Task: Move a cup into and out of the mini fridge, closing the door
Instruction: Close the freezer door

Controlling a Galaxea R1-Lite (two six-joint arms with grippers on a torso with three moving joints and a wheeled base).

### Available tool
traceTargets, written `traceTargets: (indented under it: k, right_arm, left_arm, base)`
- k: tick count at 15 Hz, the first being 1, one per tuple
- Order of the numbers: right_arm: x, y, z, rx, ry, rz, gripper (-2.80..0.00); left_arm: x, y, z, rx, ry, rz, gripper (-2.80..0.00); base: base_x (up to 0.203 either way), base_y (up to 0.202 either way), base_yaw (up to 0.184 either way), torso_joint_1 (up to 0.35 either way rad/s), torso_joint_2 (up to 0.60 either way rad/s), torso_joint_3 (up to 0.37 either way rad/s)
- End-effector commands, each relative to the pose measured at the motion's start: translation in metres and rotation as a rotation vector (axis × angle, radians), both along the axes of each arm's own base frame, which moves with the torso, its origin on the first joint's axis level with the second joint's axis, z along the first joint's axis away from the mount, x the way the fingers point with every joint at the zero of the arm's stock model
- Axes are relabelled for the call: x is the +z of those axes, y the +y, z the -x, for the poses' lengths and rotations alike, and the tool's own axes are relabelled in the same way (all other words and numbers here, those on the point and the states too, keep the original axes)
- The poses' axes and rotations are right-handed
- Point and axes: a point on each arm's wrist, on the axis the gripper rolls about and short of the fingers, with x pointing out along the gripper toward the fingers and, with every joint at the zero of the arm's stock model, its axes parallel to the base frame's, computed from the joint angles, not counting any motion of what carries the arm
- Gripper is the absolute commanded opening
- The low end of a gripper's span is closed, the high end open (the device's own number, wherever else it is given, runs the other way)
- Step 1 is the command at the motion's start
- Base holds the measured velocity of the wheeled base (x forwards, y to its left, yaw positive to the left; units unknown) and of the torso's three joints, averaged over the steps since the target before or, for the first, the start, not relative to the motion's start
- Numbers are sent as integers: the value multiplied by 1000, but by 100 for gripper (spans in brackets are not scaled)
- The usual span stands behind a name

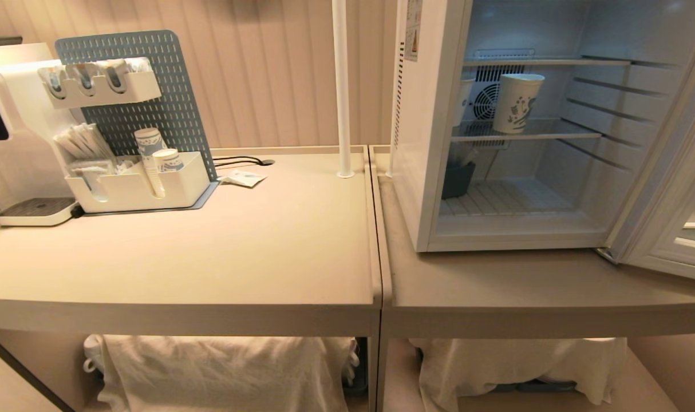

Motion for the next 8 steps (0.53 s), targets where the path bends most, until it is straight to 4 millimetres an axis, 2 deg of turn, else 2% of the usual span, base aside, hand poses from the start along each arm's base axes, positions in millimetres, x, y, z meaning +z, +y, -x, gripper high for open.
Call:
traceTargets:
  k: [1, 8]
  right_arm:
    - [-1, 0, 0, -1, -5, -2, -280]
    - [-1, 0, 0, 5, -3, 6, -280]
  left_arm:
    - [0, 0, 0, 0, 0, 0, -280]
    - [-1, 0, 0, 2, 7, -33, -280]
  base:
    - [0, 0, 0, 0, 0, 0]
    - [0, 0, 0, 0, 0, 0]
